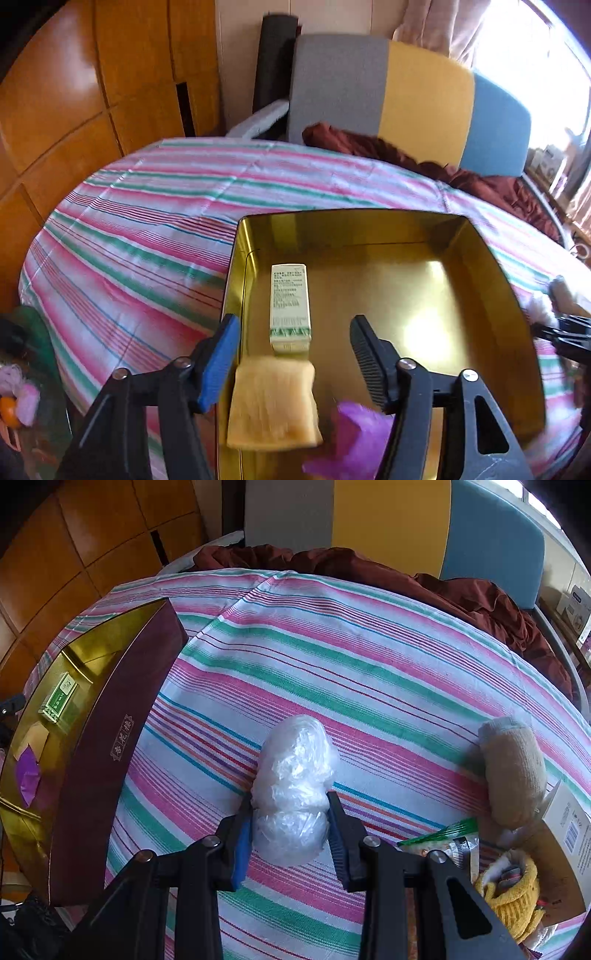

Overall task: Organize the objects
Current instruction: 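Place the medicine box in the gold box and open the left tool, then carry the white wrapped bundle with the right tool into the gold box and release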

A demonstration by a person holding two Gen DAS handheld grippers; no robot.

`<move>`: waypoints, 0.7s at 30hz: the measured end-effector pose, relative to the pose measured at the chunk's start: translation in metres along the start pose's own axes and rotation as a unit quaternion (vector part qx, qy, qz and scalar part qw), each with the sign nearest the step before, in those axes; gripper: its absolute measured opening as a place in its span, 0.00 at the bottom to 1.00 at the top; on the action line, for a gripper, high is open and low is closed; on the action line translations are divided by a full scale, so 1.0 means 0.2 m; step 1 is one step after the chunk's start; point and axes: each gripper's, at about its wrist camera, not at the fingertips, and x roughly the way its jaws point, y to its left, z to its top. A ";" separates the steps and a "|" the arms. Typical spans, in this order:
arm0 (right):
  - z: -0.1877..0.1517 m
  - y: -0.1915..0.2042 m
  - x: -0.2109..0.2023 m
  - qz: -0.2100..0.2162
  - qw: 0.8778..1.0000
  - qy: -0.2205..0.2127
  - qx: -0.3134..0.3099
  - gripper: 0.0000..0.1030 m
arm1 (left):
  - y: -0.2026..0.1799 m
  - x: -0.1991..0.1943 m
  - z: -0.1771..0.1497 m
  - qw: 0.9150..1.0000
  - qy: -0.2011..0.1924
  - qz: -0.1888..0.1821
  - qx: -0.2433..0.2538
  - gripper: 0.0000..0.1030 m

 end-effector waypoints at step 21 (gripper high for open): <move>0.10 0.22 -0.21 -0.015 0.998 -0.045 0.048 0.34 | 0.09 -0.27 -0.29 0.999 -0.049 -0.020 -0.011 0.67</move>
